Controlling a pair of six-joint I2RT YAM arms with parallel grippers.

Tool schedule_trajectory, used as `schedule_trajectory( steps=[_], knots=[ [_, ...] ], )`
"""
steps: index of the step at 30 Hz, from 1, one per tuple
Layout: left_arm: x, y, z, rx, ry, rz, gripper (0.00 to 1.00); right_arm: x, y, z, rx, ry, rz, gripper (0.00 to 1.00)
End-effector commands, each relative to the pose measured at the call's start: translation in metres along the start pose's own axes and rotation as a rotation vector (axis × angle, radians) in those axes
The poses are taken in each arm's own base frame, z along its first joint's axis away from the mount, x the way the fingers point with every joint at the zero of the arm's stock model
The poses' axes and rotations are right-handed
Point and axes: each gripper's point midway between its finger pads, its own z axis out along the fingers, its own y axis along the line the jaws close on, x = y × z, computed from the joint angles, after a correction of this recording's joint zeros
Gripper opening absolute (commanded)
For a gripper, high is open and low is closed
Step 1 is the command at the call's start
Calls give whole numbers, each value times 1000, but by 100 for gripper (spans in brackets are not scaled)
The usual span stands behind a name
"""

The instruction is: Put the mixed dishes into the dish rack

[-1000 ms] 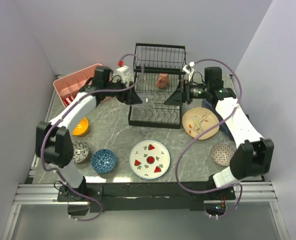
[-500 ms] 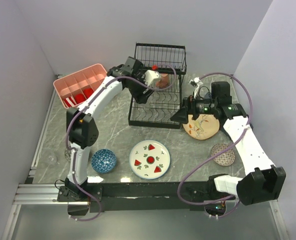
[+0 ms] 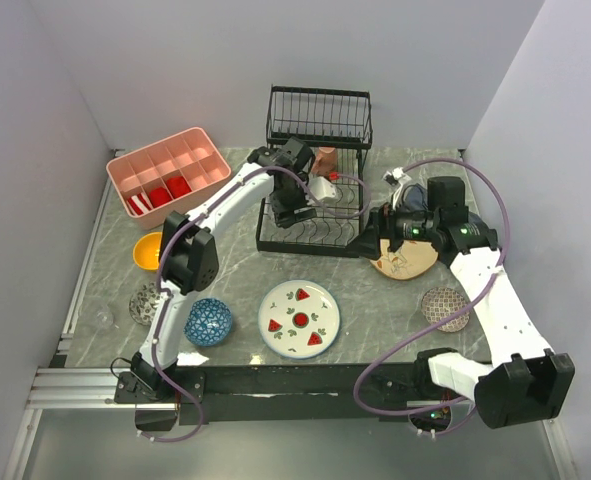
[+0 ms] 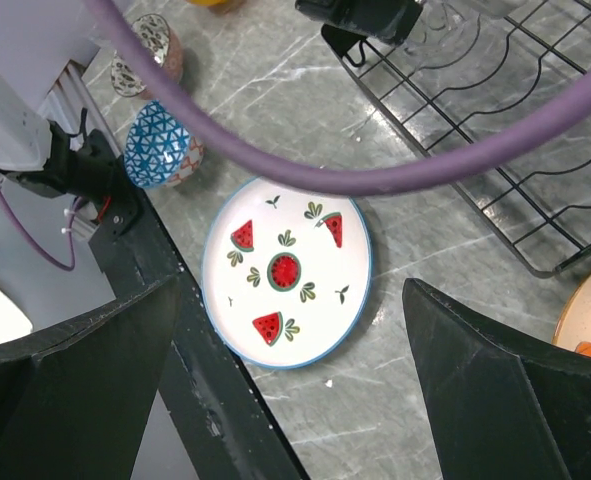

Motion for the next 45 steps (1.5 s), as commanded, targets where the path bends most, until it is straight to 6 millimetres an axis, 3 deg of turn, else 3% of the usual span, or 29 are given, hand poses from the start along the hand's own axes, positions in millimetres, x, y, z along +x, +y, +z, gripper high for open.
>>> schedule_trajectory(
  steps=[1, 2, 5, 8, 10, 16, 19, 20, 24, 27, 30, 31, 33, 34, 35, 36, 37, 38, 39, 40, 41, 42, 43, 44, 45],
  knots=[
    [-7, 20, -8, -83, 3, 37, 14, -4, 1, -6, 15, -35, -38, 100],
    [-6, 23, -4, -95, 11, 38, 25, -4, 1, -7, 16, -36, -35, 100],
    [-4, 26, -1, -112, 19, 38, 43, -4, 1, -7, 15, -42, -36, 100],
    [-15, 32, -8, -147, -25, 33, 59, -4, 0, -9, 21, -45, -37, 100],
    [-28, 38, -20, -178, -80, 33, 60, -4, 0, -9, 24, -46, -38, 100],
    [-53, 42, -48, -247, -200, 38, 78, -6, -1, -11, 39, -54, -36, 100],
    [-48, 43, -47, -267, -181, 40, 84, -9, -4, -11, 61, -60, -34, 100],
    [-47, 45, -44, -280, -184, 34, 92, -9, -4, -12, 62, -60, -34, 100],
    [-50, 48, -38, -304, -202, 28, 97, -10, -4, -11, 59, -65, -28, 100],
    [-64, 58, -52, -350, -265, 0, 99, -11, -2, -13, 60, -65, -31, 100],
    [-81, 60, -86, -407, -336, 15, 96, -9, -3, -15, 75, -59, -43, 100],
    [-88, 60, -108, -437, -374, 21, 96, -9, -4, -16, 86, -60, -54, 100],
    [-90, 54, -129, -452, -401, 22, 97, -8, -3, -19, 97, -66, -90, 100],
    [-95, 48, -161, -466, -468, 24, 97, -7, -3, -19, 95, -62, -125, 100],
    [-88, 39, -159, -445, -468, 12, 97, -5, -3, -17, 103, -53, -142, 100],
    [-85, 30, -194, -471, -532, -9, 98, -4, -4, -16, 107, -40, -168, 100],
    [-75, 15, -181, -432, -537, -18, 98, -2, -5, -14, 107, -24, -181, 100],
    [-70, 10, -187, -438, -568, -43, 98, -1, 2, -8, 88, -6, -212, 100],
    [-62, 1, -217, -453, -649, -114, 98, 3, -4, -3, 101, 27, -237, 99],
    [-47, -14, -196, -411, -637, -151, 98, 4, -4, 1, 101, 44, -260, 96],
    [-38, -18, -198, -422, -650, -202, 99, 2, -6, 5, 117, 56, -288, 77],
    [-29, -26, -216, -428, -714, -307, 98, 4, -11, 16, 143, 92, -340, 59],
    [-13, -36, -195, -407, -703, -360, 97, 3, -16, 21, 175, 104, -373, 32],
    [-3, -39, -193, -409, -715, -491, 91, -3, -23, 30, 210, 100, -410, 0],
    [10, -40, -198, -419, -732, -561, 86, -1, -25, 39, 247, 126, -476, 0]
  ],
)
